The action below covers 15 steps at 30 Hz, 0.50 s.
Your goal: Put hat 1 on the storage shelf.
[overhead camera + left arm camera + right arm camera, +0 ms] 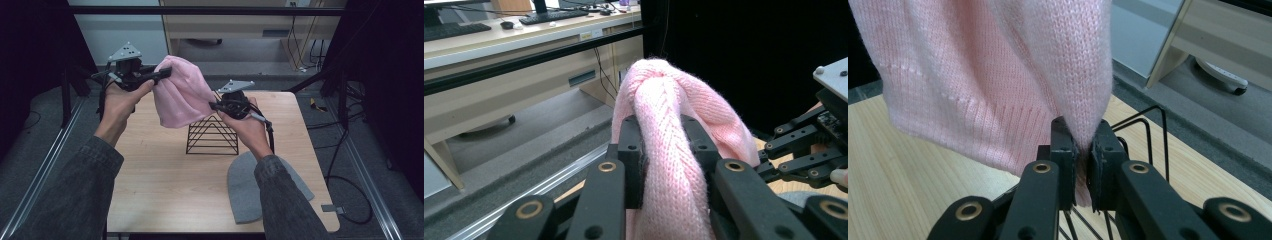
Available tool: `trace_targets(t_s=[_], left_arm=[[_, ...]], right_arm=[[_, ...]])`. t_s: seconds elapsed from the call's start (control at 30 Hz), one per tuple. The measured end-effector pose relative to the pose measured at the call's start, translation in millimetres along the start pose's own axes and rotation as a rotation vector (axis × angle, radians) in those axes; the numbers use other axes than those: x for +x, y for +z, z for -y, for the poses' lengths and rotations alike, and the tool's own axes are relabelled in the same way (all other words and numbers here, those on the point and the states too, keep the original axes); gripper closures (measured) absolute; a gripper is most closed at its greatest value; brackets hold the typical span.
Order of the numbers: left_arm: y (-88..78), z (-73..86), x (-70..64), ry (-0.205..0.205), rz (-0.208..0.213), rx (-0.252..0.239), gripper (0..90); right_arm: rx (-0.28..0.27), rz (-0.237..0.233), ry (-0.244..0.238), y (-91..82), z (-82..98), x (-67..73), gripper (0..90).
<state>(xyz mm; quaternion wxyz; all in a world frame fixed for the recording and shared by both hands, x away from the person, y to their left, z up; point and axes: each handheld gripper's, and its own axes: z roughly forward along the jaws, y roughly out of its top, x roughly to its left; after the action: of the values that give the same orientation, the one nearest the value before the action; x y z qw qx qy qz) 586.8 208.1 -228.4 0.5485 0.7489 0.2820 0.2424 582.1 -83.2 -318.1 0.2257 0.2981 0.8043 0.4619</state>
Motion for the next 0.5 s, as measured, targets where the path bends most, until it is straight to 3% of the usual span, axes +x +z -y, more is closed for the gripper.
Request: trace_targets(t_s=[0.5], left_arm=[[24.2, 1.3, -7.0, 0.022, 0.018, 0.001, 73.9]], right_arm=[[-0.022, 0.028, 0.019, -8.8, 21.7, -6.2, 83.1]])
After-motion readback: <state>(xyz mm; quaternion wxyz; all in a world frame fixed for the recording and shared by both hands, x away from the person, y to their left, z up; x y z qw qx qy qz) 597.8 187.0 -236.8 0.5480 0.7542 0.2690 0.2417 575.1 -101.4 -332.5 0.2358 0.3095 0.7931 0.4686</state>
